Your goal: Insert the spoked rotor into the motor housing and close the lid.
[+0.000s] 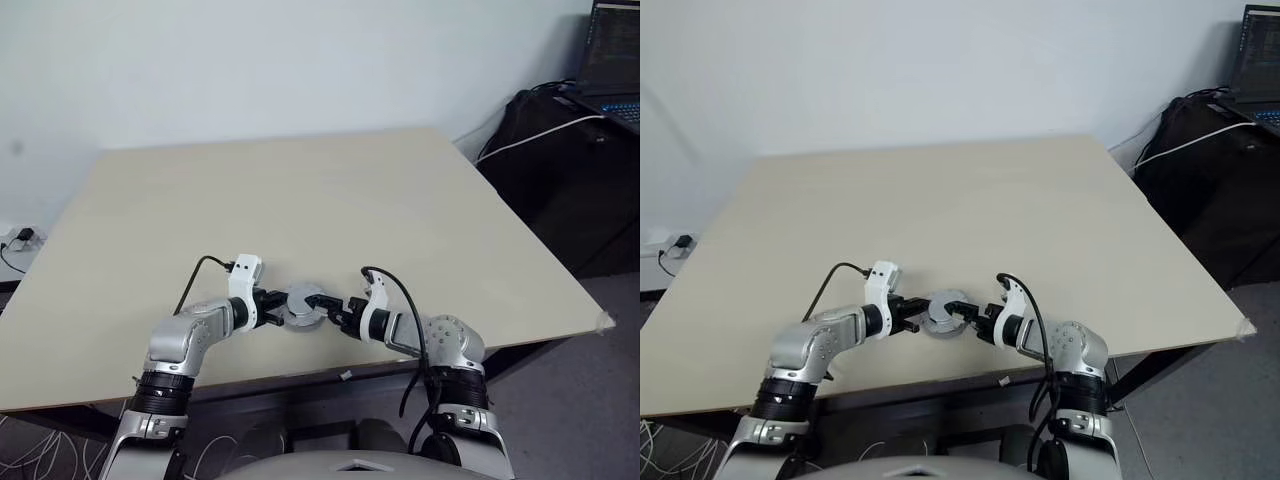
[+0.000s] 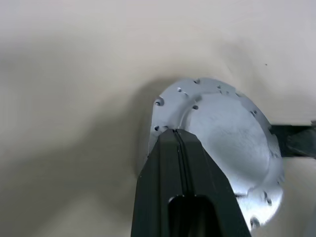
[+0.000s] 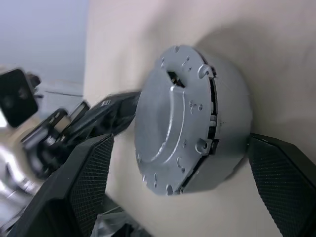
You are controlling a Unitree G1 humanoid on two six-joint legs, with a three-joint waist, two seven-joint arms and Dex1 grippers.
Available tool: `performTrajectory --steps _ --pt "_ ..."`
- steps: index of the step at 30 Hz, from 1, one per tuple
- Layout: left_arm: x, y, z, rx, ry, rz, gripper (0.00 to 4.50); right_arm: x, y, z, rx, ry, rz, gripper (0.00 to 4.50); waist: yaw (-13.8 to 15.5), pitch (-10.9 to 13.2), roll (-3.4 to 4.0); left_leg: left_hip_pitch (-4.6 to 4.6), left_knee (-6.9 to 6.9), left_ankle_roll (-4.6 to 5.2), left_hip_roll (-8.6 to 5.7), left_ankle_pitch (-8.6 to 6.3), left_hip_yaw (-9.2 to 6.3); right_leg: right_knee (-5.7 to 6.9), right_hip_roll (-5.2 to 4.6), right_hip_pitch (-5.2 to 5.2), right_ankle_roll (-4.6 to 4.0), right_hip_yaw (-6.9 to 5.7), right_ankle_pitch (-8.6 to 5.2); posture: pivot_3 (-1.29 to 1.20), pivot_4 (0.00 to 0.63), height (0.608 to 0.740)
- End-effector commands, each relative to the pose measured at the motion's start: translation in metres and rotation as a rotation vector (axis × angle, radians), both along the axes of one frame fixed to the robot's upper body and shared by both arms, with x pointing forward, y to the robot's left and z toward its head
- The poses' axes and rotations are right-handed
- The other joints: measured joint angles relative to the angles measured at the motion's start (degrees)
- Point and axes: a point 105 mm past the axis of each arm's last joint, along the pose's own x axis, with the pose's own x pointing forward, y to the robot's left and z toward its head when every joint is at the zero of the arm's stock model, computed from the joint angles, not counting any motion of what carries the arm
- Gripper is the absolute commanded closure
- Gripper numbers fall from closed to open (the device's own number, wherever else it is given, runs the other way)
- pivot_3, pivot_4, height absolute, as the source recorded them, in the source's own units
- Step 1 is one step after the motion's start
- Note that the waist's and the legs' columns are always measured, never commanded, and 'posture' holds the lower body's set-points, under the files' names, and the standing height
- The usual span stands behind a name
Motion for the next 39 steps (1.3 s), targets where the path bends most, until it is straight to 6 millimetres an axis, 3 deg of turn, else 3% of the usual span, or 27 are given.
performTrajectory --steps 1,8,15,20,23,27,39 --pt "-0.006 -0.013 -0.006 -0.015 0.031 -0.041 4.50 0.002 0.028 0.032 0.176 -0.070 0.079 0.02 -0.4 0.0 0.00 0.00 -0.01 0.00 0.00 0.00 0.00 0.00 -0.01 -0.01 0.00 0.00 0.00 0.00 0.000 0.740" --pt "-0.007 -0.008 -0.007 -0.015 0.036 -0.022 4.50 0.002 0.036 0.047 0.251 -0.095 0.064 0.02 -0.6 0.0 0.03 -0.09 -0.05 0.00 -0.01 -0.01 0.00 -0.01 -0.02 -0.12 -0.02 0.01 0.00 0.00 0.000 0.740" --pt "-0.007 -0.008 -0.008 -0.016 0.033 -0.017 4.50 0.003 0.035 0.027 0.126 -0.046 0.046 0.02 -0.6 0.0 0.05 -0.10 -0.06 -0.03 0.00 -0.03 0.00 -0.01 -0.01 -0.15 -0.19 0.00 0.08 0.00 0.000 0.740" --pt "-0.007 -0.010 -0.008 -0.018 0.029 -0.019 4.50 0.003 0.037 0.019 0.061 -0.011 0.039 1.25 -0.6 0.0 0.05 -0.10 -0.06 -0.06 0.00 -0.04 0.00 -0.01 -0.02 -0.15 -0.04 0.01 -0.02 0.00 0.000 0.740" --pt "-0.007 -0.010 -0.009 -0.016 0.029 -0.020 4.50 0.005 0.038 0.021 0.069 -0.012 0.028 2.22 -0.7 0.0 0.09 -0.09 -0.06 -0.06 0.00 -0.04 0.00 -0.01 -0.02 -0.15 -0.04 0.01 -0.02 0.00 0.000 0.740" --pt "-0.007 -0.009 -0.008 -0.014 0.025 -0.018 4.50 0.004 0.038 0.026 0.090 -0.023 0.029 3.17 -0.6 0.0 0.20 -0.05 -0.05 -0.14 0.01 -0.07 0.00 0.01 -0.01 -0.10 -0.02 0.00 -0.02 0.00 0.000 0.740" --pt "-0.007 -0.009 -0.006 -0.027 0.013 -0.008 4.50 0.000 0.036 0.028 0.106 -0.016 0.032 3.20 -0.5 0.0 0.25 -0.08 -0.05 -0.09 -0.01 -0.02 -0.01 -0.01 -0.03 -0.09 0.00 -0.01 -0.02 0.00 0.000 0.740"
